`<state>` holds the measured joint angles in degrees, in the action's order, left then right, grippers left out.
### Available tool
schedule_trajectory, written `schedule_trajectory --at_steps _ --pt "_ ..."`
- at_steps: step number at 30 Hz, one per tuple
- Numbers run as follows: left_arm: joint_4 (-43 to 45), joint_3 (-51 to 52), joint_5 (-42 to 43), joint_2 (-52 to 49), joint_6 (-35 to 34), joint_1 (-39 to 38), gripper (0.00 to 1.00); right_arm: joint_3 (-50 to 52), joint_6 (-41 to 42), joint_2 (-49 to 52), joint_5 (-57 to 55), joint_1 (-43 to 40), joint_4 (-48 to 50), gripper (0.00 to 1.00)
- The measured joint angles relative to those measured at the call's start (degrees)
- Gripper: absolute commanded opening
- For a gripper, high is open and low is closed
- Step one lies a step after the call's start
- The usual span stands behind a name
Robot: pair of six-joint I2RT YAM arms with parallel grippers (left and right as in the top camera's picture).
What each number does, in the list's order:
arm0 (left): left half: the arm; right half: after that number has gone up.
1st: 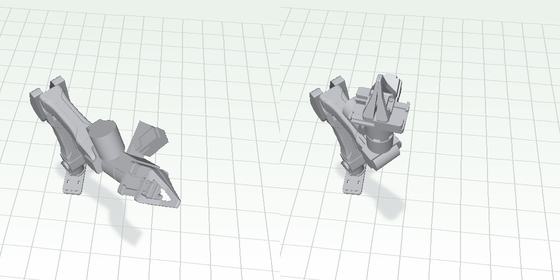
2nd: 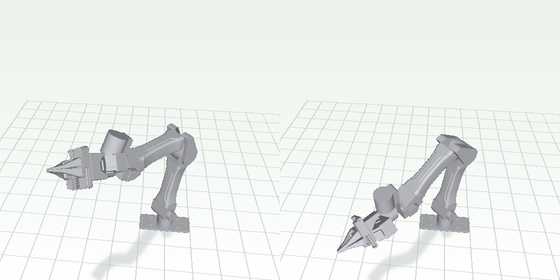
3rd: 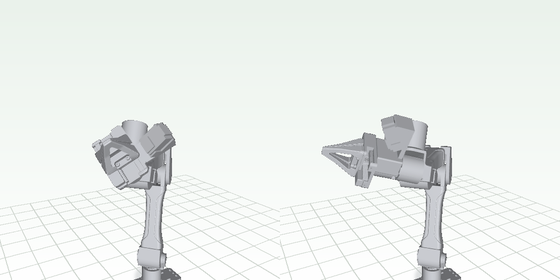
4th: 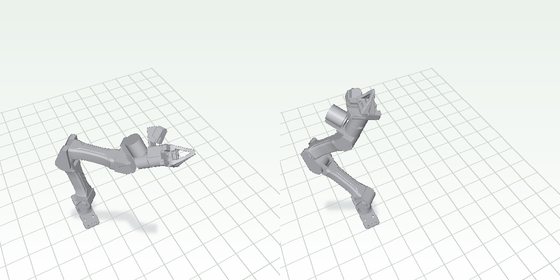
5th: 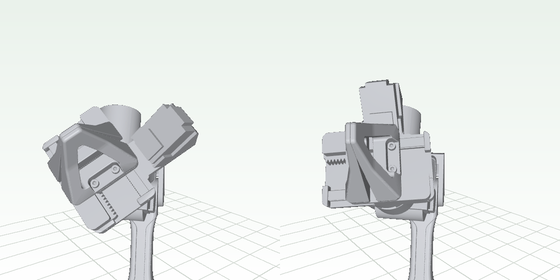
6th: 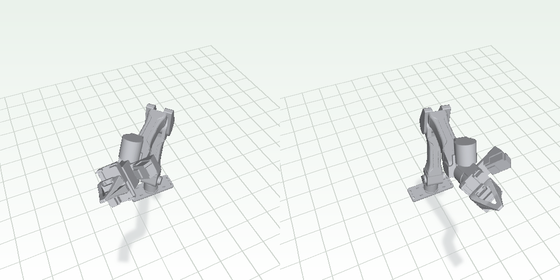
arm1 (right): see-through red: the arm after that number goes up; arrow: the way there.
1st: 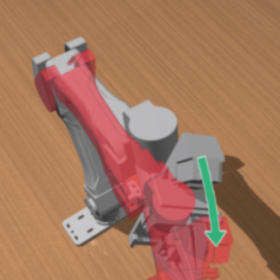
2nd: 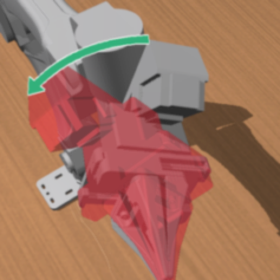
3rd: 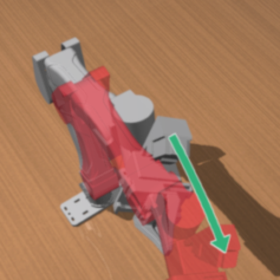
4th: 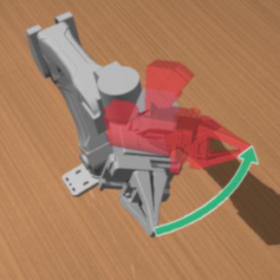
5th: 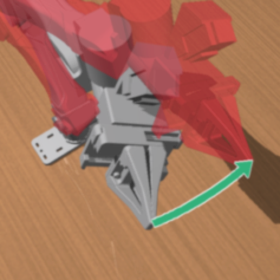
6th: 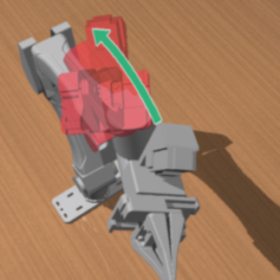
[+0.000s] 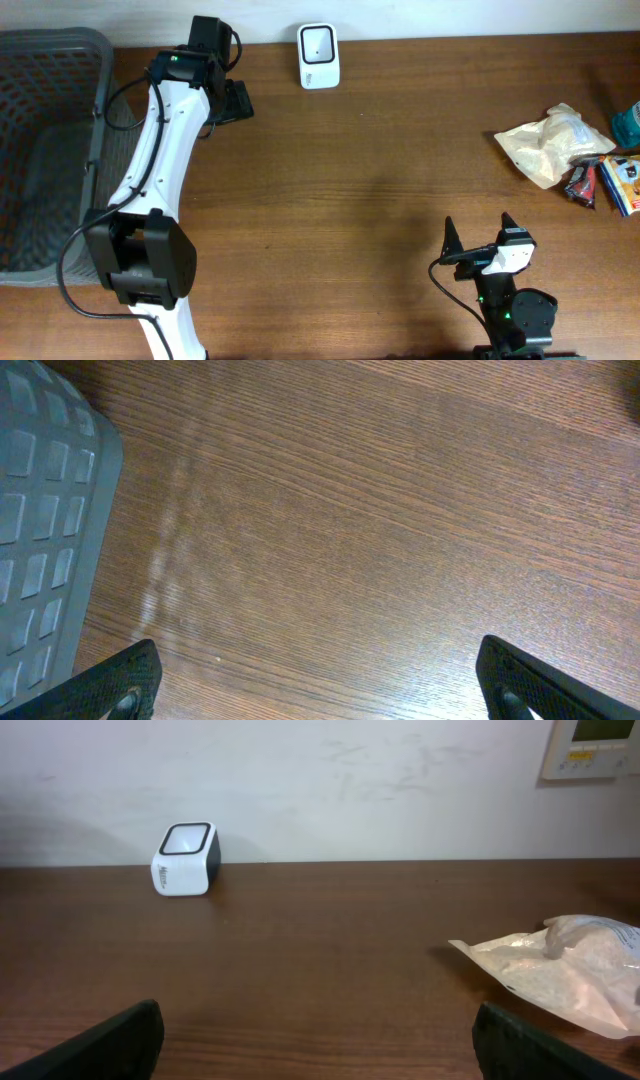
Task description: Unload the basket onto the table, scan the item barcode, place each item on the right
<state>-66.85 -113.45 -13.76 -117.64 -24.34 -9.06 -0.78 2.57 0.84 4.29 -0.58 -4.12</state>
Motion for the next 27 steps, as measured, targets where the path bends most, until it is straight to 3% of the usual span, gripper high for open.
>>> schedule_trajectory --at_steps 23,27 --pt "0.0 0.0 0.0 0.0 0.0 0.0 0.99 0.0 0.0 0.0 0.0 0.0 0.0 0.98" --pt "-5.0 0.0 -0.1 0.0 0.0 0.0 0.99 0.0 0.0 0.0 0.0 0.0 0.0 0.98"
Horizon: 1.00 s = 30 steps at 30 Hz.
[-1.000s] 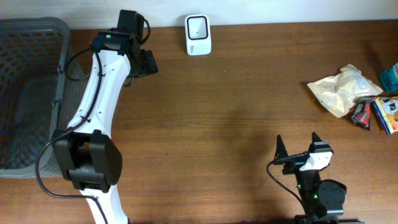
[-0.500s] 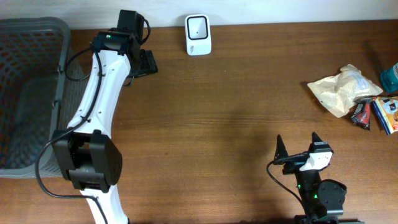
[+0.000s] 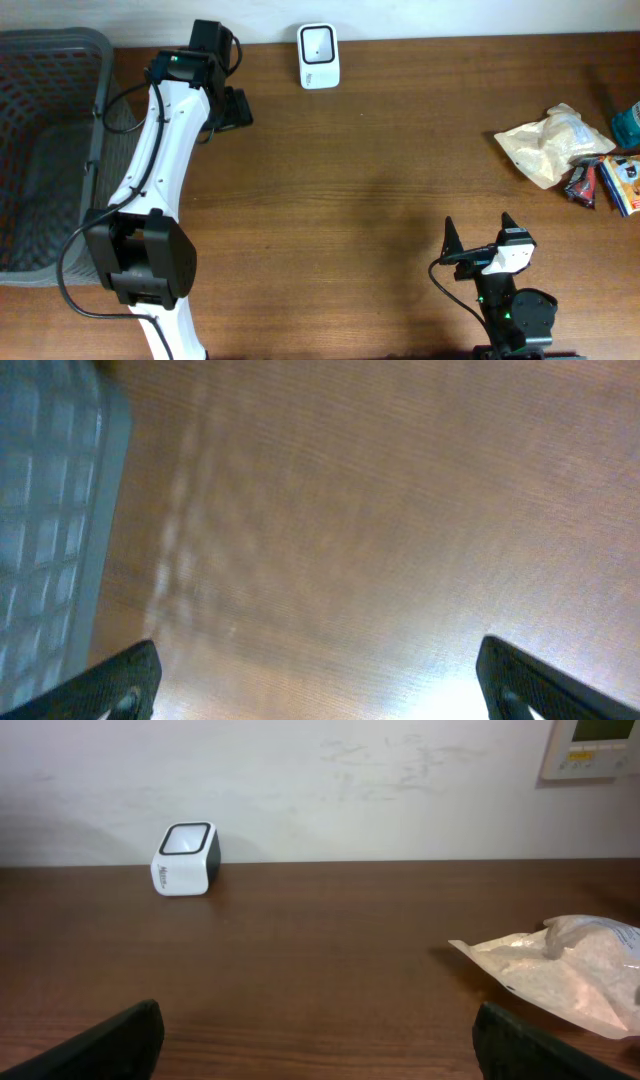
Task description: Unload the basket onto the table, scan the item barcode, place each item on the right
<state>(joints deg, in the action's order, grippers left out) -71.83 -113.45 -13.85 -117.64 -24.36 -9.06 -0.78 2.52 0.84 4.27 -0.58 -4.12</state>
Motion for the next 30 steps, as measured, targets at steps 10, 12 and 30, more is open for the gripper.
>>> schedule_trajectory --at_steps 10,12,30 --pt "4.0 1.9 -0.3 1.0 0.1 0.0 0.99 0.0 0.0 0.0 -0.2 0.0 0.0 0.99" --pt "11.1 7.8 0.1 4.9 0.7 0.0 0.99 0.0 0.0 0.0 -0.2 0.0 0.0 0.98" --pt "54.2 75.6 13.2 75.2 24.7 -0.2 0.99 0.0 0.0 -0.2 -0.4 0.0 -0.1 0.98"
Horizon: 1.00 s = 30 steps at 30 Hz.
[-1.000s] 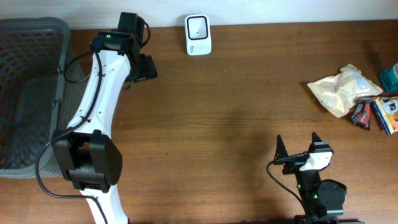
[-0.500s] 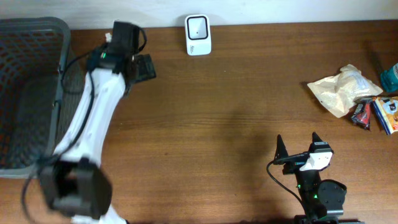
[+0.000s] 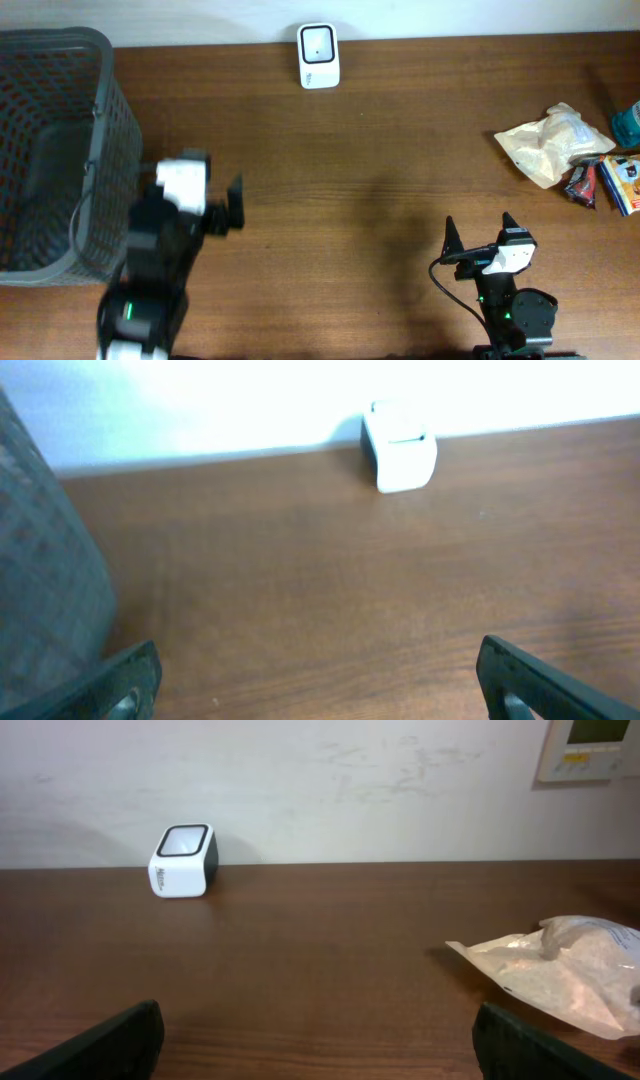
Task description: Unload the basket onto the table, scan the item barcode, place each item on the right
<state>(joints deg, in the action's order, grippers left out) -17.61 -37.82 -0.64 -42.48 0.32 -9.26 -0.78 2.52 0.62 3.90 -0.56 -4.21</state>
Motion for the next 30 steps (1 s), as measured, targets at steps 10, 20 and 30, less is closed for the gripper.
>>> schedule_trajectory --at_steps 10,20,30 --pt "0.9 16.8 1.6 27.5 4.3 0.0 0.99 0.0 0.0 0.1 0.0 0.0 0.0 0.98" --pt "5.5 26.8 2.0 38.9 4.7 2.0 0.99 0.0 0.0 0.1 0.0 0.0 0.0 0.98" --pt "9.8 32.4 2.2 41.6 4.7 6.7 0.99 0.0 0.0 0.1 0.0 0.0 0.0 0.98"
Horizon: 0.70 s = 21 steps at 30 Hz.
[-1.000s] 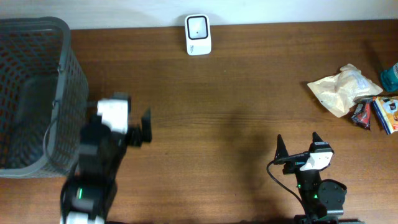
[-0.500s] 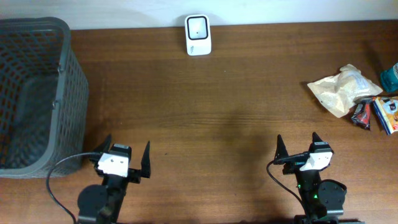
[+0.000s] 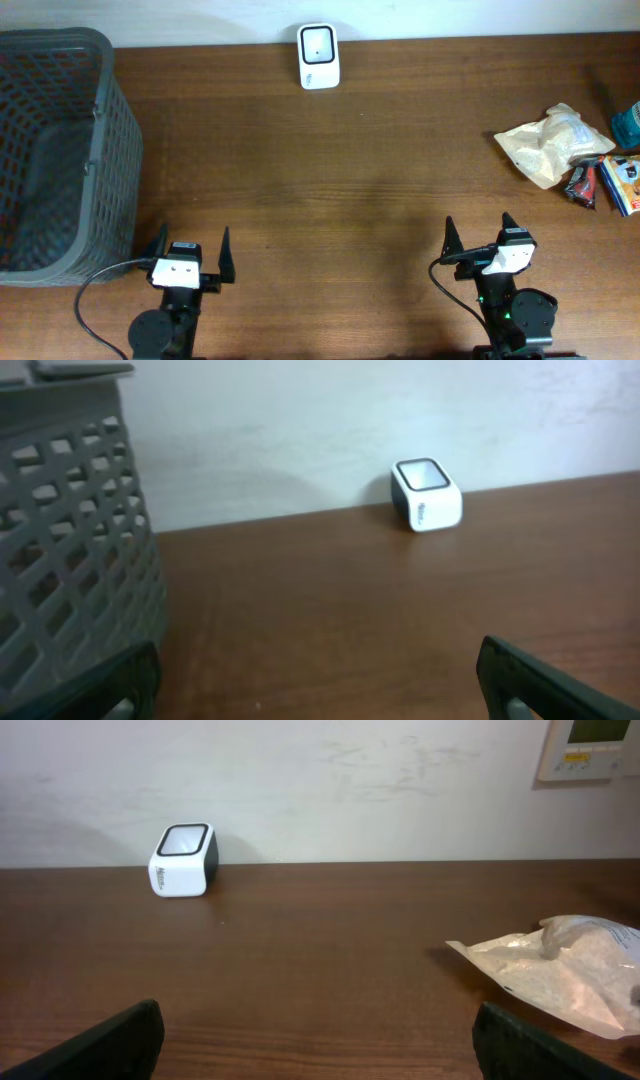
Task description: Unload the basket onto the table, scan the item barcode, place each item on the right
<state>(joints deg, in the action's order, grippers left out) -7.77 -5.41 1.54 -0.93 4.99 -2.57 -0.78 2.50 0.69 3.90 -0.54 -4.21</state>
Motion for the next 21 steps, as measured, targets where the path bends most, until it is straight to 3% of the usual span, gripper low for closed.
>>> schedule_trajectory --at_steps 5,14,21 --pt "7.2 3.6 0.0 0.1 0.0 0.9 0.99 0.0 0.0 0.0 0.0 0.0 0.0 0.98" --pt "4.1 4.4 -2.0 0.1 4.0 0.9 0.99 0.0 0.1 0.0 0.0 0.0 0.0 0.98" --pt "3.4 4.5 -7.5 0.1 -2.9 0.9 0.99 0.0 0.0 0.0 0.0 0.0 0.0 0.98"
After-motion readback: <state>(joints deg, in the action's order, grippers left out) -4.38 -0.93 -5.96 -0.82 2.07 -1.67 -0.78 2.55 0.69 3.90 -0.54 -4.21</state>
